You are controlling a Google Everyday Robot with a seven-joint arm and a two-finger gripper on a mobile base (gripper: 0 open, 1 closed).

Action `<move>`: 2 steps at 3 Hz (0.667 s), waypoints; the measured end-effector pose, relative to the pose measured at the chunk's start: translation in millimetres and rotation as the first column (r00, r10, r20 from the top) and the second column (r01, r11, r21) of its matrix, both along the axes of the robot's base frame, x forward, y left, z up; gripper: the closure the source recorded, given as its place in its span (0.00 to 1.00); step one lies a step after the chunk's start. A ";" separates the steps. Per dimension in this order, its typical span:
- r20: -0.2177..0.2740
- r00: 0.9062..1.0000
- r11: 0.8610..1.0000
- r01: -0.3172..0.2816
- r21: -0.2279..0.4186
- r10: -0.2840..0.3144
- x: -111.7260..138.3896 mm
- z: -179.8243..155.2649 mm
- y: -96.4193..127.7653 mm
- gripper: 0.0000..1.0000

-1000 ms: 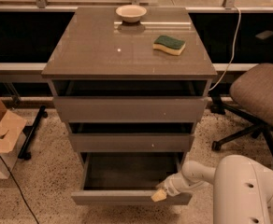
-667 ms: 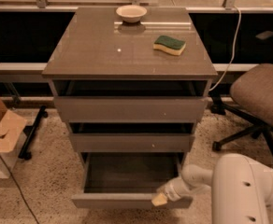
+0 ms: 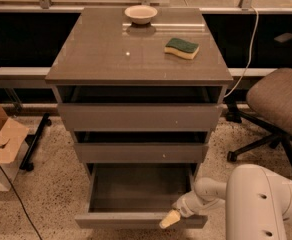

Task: Open bottom drawer

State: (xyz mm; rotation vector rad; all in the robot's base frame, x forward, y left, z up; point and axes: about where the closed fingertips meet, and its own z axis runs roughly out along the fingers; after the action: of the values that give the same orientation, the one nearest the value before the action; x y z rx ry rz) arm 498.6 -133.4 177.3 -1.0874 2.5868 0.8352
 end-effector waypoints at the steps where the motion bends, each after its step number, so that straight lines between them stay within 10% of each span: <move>1: -0.005 1.000 0.999 -0.025 -0.026 0.025 -3.9 -2.1 2.9 0.00; 2: -0.073 0.997 0.999 -0.018 -0.048 0.014 -29.0 -15.7 -3.1 0.00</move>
Offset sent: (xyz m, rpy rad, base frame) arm -0.0553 -0.0137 -0.0289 -0.0809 0.1482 -0.0005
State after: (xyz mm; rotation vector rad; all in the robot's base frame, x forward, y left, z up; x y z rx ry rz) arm 469.6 -136.5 161.6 -1.1123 2.6753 0.8343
